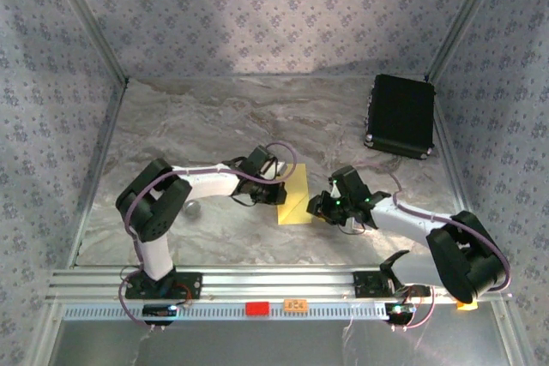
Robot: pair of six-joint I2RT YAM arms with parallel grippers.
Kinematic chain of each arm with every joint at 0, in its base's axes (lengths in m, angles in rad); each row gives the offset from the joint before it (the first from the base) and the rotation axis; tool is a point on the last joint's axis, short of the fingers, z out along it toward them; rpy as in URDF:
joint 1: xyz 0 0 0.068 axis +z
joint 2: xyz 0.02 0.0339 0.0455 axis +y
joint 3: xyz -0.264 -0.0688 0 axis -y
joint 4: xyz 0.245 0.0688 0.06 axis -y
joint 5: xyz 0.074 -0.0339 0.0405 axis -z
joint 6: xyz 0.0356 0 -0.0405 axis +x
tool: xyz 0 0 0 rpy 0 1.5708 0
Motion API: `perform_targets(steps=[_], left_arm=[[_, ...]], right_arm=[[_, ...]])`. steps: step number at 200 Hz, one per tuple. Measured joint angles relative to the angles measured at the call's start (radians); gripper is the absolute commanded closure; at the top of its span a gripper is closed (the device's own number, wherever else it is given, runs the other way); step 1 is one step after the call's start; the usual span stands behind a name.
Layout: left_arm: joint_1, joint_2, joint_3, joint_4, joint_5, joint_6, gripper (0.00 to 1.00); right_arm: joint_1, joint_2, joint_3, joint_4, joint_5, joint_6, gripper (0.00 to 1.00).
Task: Fold a paper plane with a square sheet of paper (pick it up from the middle)
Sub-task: Turn over the paper at the center of the table.
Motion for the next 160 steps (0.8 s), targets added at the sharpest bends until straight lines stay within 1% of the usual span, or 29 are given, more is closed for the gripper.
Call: perform_targets(steps=[79,160], left_arm=[[0.0,0.002,0.0,-0.001,0.0,0.0,0.94],[-0.002,0.002,0.0,0.001,0.0,0.0,0.94]], right_arm=[[0.04,0.035,0.034,-0.013,0.002,0.011,0.63],[0.045,0.084,0.036,0.009,0.003,0.018,0.63]])
